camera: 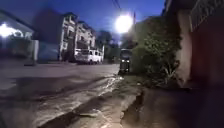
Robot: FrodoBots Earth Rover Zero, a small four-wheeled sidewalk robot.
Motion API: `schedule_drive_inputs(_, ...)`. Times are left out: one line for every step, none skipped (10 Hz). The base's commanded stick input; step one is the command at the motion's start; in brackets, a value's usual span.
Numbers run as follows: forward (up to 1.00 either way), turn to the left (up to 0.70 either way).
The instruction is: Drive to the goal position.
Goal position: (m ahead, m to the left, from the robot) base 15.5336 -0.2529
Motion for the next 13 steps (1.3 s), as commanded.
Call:
schedule_drive_inputs(0.0,0.7)
schedule_drive_inputs(0.0,0.7)
schedule_drive_inputs(0.0,0.7)
schedule_drive_inputs(0.0,0.7)
schedule_drive_inputs(0.0,0.7)
schedule_drive_inputs(0.0,0.7)
schedule_drive_inputs(0.0,0.7)
schedule_drive_inputs(0.0,0.7)
schedule_drive_inputs(0.0,0.7)
schedule_drive_inputs(0.0,0.7)
schedule_drive_inputs(0.0,0.7)
schedule_drive_inputs(0.0,0.67)
schedule_drive_inputs(0.0,0.13)
